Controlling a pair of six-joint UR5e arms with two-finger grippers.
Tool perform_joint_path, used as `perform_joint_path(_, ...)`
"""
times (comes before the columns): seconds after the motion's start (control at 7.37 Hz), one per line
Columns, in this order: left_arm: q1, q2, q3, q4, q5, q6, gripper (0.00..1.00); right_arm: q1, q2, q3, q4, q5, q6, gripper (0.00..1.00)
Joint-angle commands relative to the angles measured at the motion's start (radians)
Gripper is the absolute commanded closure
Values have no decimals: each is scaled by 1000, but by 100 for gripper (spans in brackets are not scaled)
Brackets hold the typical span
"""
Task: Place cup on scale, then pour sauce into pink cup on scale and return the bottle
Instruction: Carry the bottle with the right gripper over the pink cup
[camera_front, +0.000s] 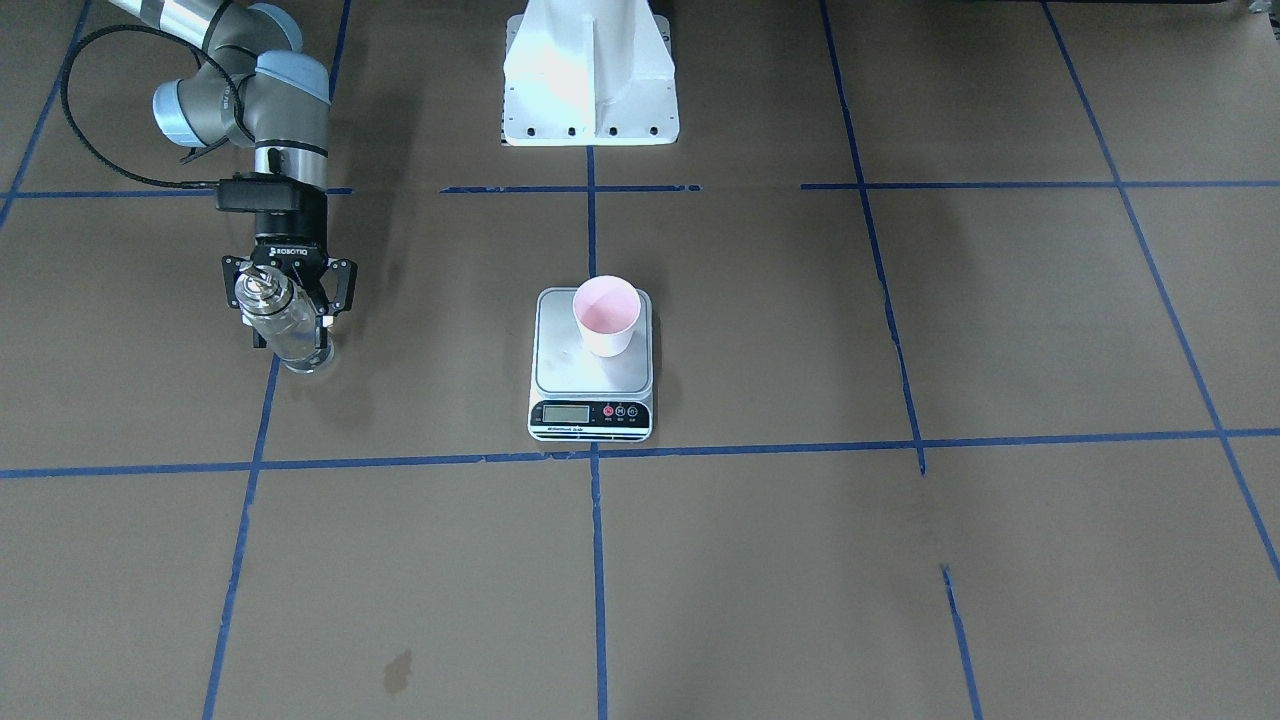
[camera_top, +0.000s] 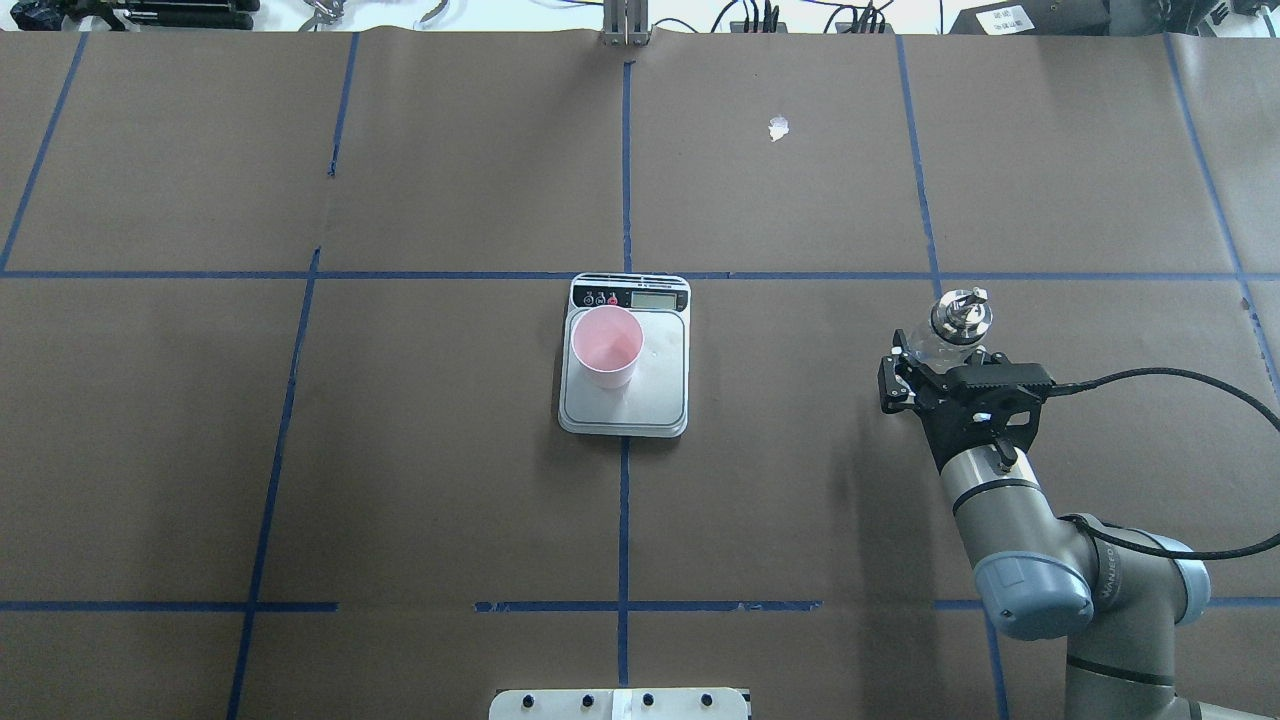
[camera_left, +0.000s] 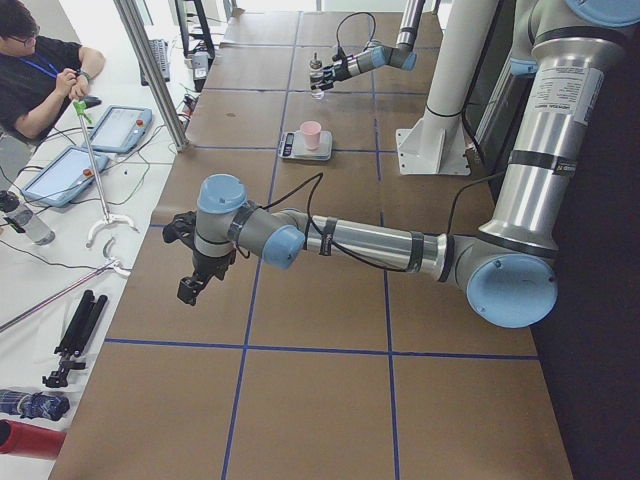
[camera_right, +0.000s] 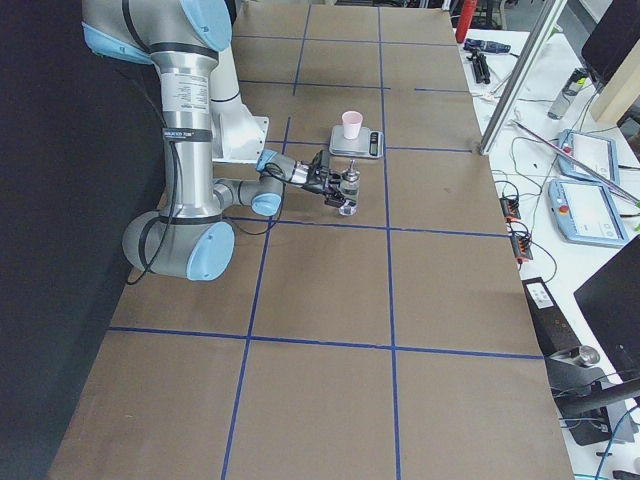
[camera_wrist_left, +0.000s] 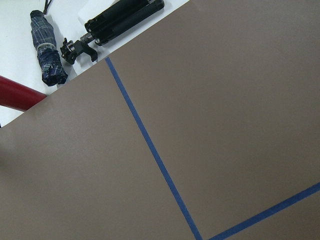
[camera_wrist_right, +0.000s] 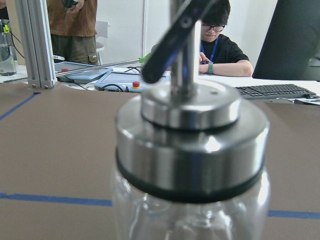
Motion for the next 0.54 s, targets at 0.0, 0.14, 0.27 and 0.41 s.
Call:
perform_joint_path(0.0, -4, 7, 0, 2, -20, -2, 0, -2, 1, 30, -9, 5, -98, 100)
perform_joint_path(0.14, -28, 12, 5, 17, -90, -41, 0, -4, 13, 45, -9, 8, -164, 100)
perform_joint_path(0.27, -67, 65, 3, 15, -177, -104, 0, -5, 28, 73, -12, 14, -217, 100)
perform_joint_path(0.41, -111, 105, -2, 6, -201, -104, 0, -7, 34, 82, -49, 14, -232, 100)
